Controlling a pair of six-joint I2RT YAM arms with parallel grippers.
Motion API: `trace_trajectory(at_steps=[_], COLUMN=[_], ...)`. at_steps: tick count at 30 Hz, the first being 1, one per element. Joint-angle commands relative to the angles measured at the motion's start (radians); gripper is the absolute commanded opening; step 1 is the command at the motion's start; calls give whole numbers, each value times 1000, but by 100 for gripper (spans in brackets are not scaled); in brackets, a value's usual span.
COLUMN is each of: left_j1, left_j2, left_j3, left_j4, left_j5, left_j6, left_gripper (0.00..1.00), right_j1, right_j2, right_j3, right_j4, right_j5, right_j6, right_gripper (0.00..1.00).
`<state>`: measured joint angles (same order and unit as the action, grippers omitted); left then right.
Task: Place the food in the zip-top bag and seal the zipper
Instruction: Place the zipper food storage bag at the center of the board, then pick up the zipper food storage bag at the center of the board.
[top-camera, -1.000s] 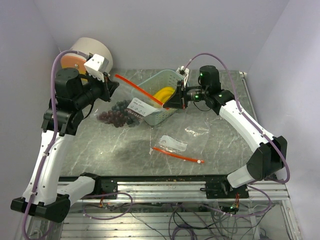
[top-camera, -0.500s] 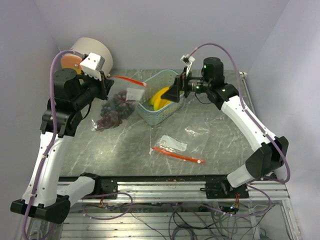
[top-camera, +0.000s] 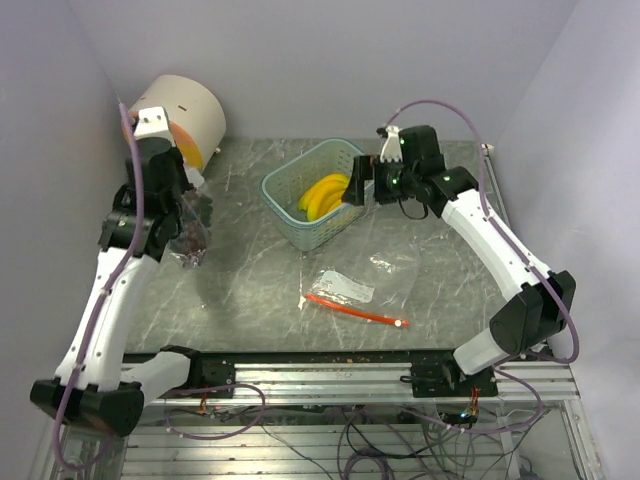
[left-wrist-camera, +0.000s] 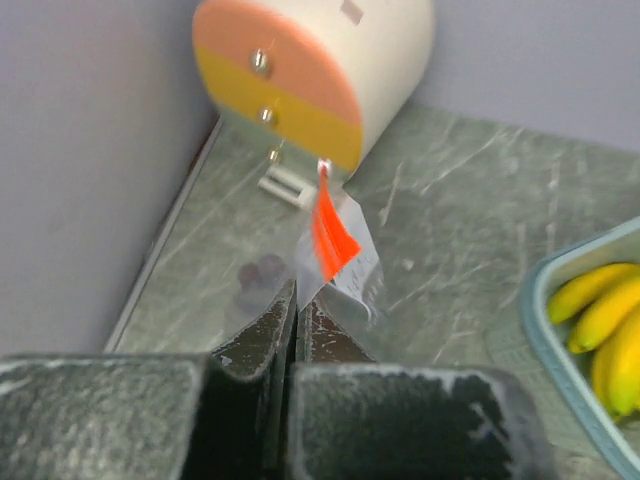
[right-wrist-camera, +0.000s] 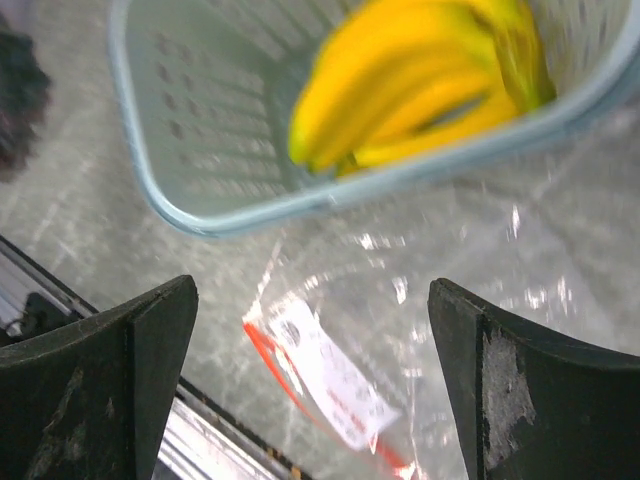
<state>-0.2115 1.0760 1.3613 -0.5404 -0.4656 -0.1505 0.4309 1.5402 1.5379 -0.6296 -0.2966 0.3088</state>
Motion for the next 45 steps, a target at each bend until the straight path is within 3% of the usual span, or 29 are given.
trace_trajectory(at_steps=[1, 2, 3, 6, 8, 16, 25, 35, 45], left_j1=[36, 41, 44, 45, 44, 38, 27, 27, 27], left_j2=[67, 77, 84, 109, 120, 103, 50, -6, -8], left_j3=[-67, -76, -82, -67, -50, -45, -110, -134, -134], left_j4=[69, 84, 107, 136, 146, 193, 228, 199, 192], left_j5=[-59, -25, 11, 122, 188, 444, 492, 426, 419], left_j6=[-149, -159, -167, -163, -167, -201, -218, -176, -156], left_gripper=[8, 15, 37, 87, 98, 100, 97, 98, 98], right_j1=[6, 15, 27, 110, 214, 443, 586, 605, 604], right_j2=[-75, -94, -108, -137, -137, -173, -80, 8, 72], right_j3=[-92, -116, -136, -193, -232, -402, -419, -462, -512], right_j4=[-160, -173, -183, -203, -207, -161, -179, -161, -36], right_j5=[118, 126, 135, 174, 228, 391, 547, 675, 641], right_j6=[39, 38, 38, 51, 81, 221, 177, 11, -128], right_gripper=[98, 98, 98, 99, 99, 100, 100, 98, 94])
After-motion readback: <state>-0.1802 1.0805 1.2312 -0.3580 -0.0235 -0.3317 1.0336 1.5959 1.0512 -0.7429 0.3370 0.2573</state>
